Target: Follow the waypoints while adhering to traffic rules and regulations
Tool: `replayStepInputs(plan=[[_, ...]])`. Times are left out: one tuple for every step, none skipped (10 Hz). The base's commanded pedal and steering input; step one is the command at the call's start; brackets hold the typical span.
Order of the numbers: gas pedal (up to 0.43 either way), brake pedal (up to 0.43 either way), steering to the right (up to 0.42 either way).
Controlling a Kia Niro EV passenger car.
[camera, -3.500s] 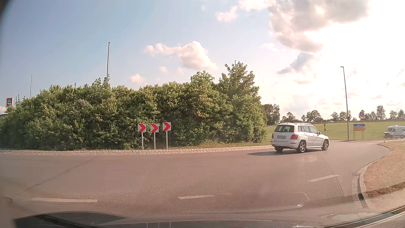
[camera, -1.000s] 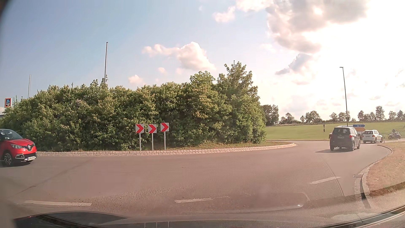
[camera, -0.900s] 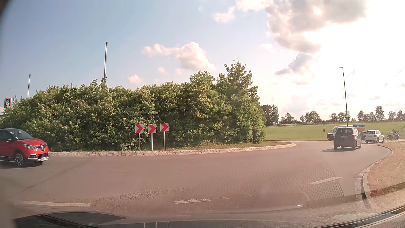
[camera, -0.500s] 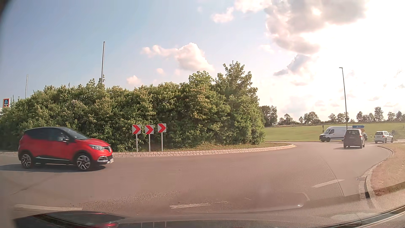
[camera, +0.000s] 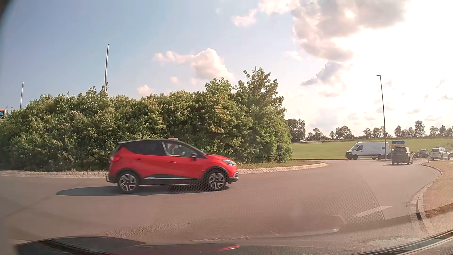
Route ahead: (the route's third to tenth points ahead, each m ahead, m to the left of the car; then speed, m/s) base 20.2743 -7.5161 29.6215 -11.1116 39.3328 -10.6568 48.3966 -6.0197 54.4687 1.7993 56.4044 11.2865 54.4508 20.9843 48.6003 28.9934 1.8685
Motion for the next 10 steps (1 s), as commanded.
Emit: replayStepInputs(plan=[[0.280,0.018,0.196],[0.280,0.018,0.221],[0.287,0.018,0.236],[0.287,0.018,0.243],[0.260,0.018,0.250],[0.240,0.018,0.257],[0.240,0.018,0.263],[0.240,0.018,0.279],[0.240,0.018,0.299],[0.228,0.018,0.314]])
